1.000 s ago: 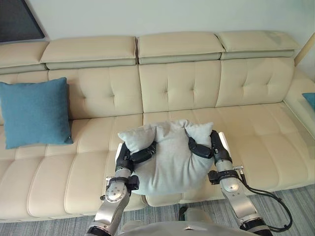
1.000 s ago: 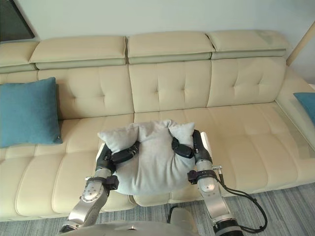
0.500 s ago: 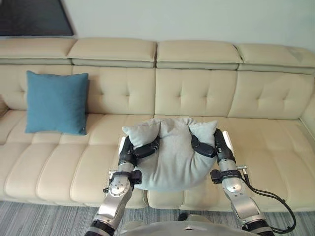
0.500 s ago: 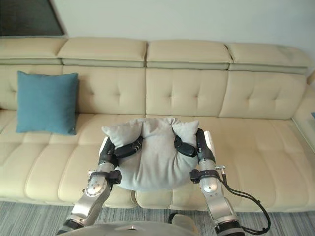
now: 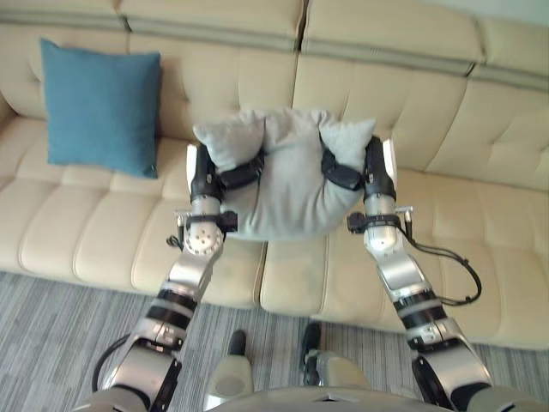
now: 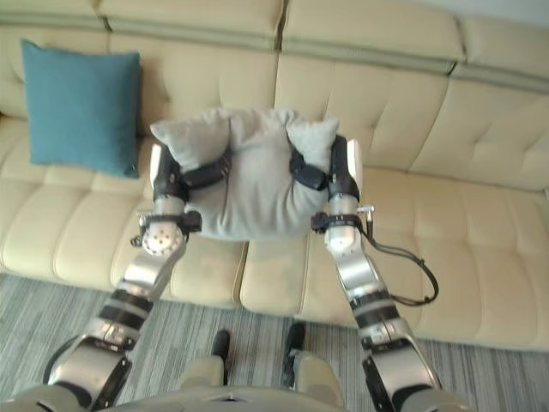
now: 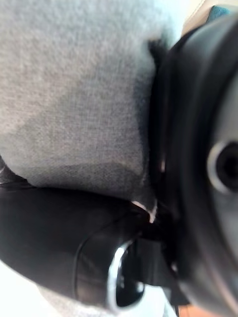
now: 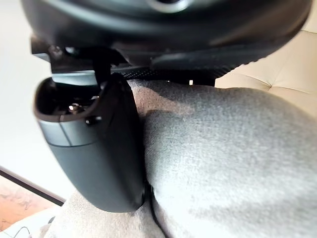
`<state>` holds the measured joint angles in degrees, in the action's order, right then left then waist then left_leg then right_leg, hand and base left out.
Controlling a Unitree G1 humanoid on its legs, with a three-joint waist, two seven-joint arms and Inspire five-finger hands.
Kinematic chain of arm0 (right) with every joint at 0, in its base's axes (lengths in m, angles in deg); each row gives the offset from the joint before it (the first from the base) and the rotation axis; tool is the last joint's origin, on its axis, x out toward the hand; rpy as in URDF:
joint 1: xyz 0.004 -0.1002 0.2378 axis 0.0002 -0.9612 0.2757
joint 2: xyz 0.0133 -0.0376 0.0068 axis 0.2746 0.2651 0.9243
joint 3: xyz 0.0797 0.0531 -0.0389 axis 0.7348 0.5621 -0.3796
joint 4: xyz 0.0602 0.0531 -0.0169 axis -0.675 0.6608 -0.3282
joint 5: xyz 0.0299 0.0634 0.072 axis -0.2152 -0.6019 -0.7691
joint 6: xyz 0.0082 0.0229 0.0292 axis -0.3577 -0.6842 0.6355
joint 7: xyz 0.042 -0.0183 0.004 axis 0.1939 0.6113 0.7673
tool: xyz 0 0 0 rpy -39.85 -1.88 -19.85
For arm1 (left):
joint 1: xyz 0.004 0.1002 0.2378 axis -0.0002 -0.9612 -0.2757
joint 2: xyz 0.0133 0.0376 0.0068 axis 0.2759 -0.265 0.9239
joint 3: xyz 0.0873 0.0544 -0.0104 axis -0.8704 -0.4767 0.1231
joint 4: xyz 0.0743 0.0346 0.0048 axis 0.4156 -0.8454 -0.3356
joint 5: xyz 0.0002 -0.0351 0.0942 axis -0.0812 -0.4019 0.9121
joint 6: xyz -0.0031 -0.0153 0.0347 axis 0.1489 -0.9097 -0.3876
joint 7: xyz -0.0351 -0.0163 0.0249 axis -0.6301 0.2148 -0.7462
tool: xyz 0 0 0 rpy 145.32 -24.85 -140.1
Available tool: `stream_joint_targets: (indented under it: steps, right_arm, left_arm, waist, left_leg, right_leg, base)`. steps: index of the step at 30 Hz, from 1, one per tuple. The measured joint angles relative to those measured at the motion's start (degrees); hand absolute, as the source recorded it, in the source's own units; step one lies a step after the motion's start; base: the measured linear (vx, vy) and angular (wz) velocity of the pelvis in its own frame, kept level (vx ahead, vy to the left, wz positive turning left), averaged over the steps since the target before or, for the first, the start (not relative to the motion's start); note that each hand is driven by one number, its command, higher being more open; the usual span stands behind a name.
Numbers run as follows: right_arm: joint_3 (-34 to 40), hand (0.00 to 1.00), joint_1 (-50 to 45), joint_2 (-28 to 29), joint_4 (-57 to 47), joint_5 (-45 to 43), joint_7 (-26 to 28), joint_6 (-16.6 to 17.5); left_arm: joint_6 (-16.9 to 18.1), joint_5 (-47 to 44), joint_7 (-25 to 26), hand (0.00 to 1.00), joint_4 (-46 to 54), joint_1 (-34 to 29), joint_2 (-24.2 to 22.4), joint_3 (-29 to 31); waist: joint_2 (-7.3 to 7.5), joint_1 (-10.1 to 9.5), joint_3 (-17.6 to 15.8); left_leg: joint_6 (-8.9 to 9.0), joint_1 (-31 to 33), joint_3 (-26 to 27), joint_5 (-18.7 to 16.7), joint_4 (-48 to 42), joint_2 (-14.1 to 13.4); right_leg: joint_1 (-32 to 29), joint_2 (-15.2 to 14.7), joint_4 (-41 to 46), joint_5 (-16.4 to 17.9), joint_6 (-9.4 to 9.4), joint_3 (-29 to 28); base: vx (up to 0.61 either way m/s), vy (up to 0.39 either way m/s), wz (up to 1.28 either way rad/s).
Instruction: Pick up cushions and gather them together orderly.
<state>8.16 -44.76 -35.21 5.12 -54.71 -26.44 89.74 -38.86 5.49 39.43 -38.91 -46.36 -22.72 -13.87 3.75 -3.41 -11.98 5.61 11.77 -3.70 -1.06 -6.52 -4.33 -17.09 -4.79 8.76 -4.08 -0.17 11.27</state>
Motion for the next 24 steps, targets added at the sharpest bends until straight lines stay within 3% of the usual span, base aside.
stream_joint_targets:
  steps: [7,8,9,10,24]
  right_arm:
    - [0.02,0.0,14.16,-0.58,8.42,-1.7,-3.02,-1.41]
    - [-0.01,1.0,16.45,-0.48,9.54,-1.79,-3.51,-1.85]
    - [-0.01,1.0,17.56,-0.35,10.11,-1.83,-3.74,-1.97]
    - [-0.01,1.0,17.89,-0.34,10.12,-1.92,-3.94,-2.02]
    - [1.93,1.0,25.73,0.64,12.79,-7.38,-7.8,-2.04]
  left_arm:
    - [-0.16,0.08,2.51,0.0,-9.98,15.02,3.26,-0.06]
    - [-0.17,-0.09,2.81,0.0,-12.49,17.99,4.03,-0.35]
    - [-0.17,-0.14,2.92,0.0,-13.34,19.17,4.38,-0.35]
    - [-0.16,-0.15,2.96,1.0,-13.61,19.63,4.43,-0.35]
    - [-0.15,-3.41,4.01,1.0,-21.49,29.52,8.45,1.97]
  waist:
    - [-0.12,0.29,-8.17]
    - [-0.16,0.49,-10.24]
    - [-0.13,0.65,-11.19]
    - [-0.18,0.68,-11.42]
    - [-0.24,1.99,-13.75]
  left_leg:
    - [0.19,7.26,-0.03,0.67,-2.88,0.23]
    - [0.19,7.53,-0.02,0.7,-3.12,0.24]
    - [0.2,7.77,0.06,0.7,-3.21,0.25]
    - [0.2,8.1,0.11,0.7,-3.29,0.27]
    - [0.11,11.42,0.4,0.97,-3.96,0.64]
  right_leg:
    - [-6.11,-0.35,0.3,-1.97,0.43,-0.15]
    - [-6.38,-0.39,0.44,-2.05,0.49,-0.19]
    - [-6.75,-0.4,0.6,-2.05,0.5,-0.35]
    - [-7.13,-0.4,0.69,-2.05,0.5,-0.42]
    - [-11.01,-0.91,2.05,-2.16,0.48,-1.28]
  base:
    - [-0.05,-0.001,-0.01]
    - [-0.02,0.011,-0.03]
    - [-0.01,0.012,-0.04]
    - [0.0,0.011,-0.05]
    - [0.01,0.004,-0.01]
